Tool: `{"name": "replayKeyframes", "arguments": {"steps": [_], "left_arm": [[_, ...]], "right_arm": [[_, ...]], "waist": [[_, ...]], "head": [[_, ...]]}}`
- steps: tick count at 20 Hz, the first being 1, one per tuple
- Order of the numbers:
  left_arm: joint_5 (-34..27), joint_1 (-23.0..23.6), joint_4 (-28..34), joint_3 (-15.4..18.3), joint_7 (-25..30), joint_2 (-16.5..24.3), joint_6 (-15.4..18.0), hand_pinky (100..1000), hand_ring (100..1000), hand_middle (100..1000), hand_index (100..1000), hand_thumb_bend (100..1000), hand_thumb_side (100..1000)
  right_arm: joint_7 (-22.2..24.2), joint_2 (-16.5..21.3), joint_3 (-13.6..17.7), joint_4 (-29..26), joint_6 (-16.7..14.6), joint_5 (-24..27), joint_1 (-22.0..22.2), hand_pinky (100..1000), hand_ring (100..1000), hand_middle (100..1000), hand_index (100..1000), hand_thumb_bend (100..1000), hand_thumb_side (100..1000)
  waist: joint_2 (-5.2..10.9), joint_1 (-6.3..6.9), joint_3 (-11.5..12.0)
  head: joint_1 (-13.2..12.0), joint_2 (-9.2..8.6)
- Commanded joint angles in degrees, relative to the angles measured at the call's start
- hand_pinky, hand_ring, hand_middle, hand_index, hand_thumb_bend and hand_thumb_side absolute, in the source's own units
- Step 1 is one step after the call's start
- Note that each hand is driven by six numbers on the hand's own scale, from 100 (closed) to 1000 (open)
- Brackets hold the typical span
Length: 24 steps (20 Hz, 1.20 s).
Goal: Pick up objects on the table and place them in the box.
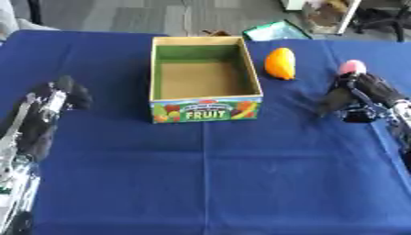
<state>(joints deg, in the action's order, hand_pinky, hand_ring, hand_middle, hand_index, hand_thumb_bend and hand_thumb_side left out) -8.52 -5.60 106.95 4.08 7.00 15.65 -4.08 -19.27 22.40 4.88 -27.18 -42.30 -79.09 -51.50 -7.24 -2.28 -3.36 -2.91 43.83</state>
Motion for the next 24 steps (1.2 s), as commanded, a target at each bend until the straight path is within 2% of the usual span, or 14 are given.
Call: {"name": "replayKeyframes", "arguments": {"steps": [1,2,3,4,8,17,24], "left_arm": [[-0.4,-0.7,1.3,0.1,0.1,0.8,0.0,641,624,564,589,246,607],[-0.5,-0.7,1.2,0.1,0.1,0.8,0.0,641,624,564,589,246,607],[-0.5,-0.7,1.2,0.1,0.1,0.8,0.0,641,624,564,589,247,606],[-0.5,-0.6,1.2,0.1,0.1,0.9,0.0,641,624,564,589,246,606],[-0.7,-0.6,1.2,0.1,0.1,0.9,0.0,641,625,564,590,246,605],[-1.0,-1.1,1.1,-0.5,0.7,0.8,-0.2,641,625,564,590,250,605],[-1.5,-2.3,1.0,-1.7,1.9,0.7,-0.4,641,625,564,590,252,604]], "right_arm": [[0.1,1.4,-0.2,-3.5,-2.0,2.3,-1.8,410,360,245,346,153,100],[0.6,1.3,-0.3,-4.6,-2.9,3.2,-2.2,410,359,243,342,148,100],[1.1,1.3,-0.2,-5.7,-3.7,4.1,-2.5,410,357,240,338,100,100],[1.8,1.2,-0.2,-6.6,-4.6,5.0,-3.0,410,357,239,337,139,100],[4.5,0.2,0.0,-9.4,-6.3,8.3,-5.1,409,353,237,334,127,100],[10.7,-4.2,-2.0,-13.9,-7.0,16.9,-10.7,404,347,239,338,124,100],[14.9,-7.9,-2.4,-15.3,-6.4,19.9,-13.9,410,350,245,327,119,100]], "waist": [[0.90,-0.02,-0.1],[0.97,-0.04,-0.1],[1.02,-0.05,-0.2],[1.07,-0.07,-0.2],[1.24,-0.14,-0.1],[1.40,-0.61,1.5],[1.05,-0.99,5.0]], "head": [[-0.2,0.29],[-0.2,0.29],[-0.3,0.29],[-0.3,0.29],[-0.3,0.29],[0.7,0.29],[2.8,-0.09]]}}
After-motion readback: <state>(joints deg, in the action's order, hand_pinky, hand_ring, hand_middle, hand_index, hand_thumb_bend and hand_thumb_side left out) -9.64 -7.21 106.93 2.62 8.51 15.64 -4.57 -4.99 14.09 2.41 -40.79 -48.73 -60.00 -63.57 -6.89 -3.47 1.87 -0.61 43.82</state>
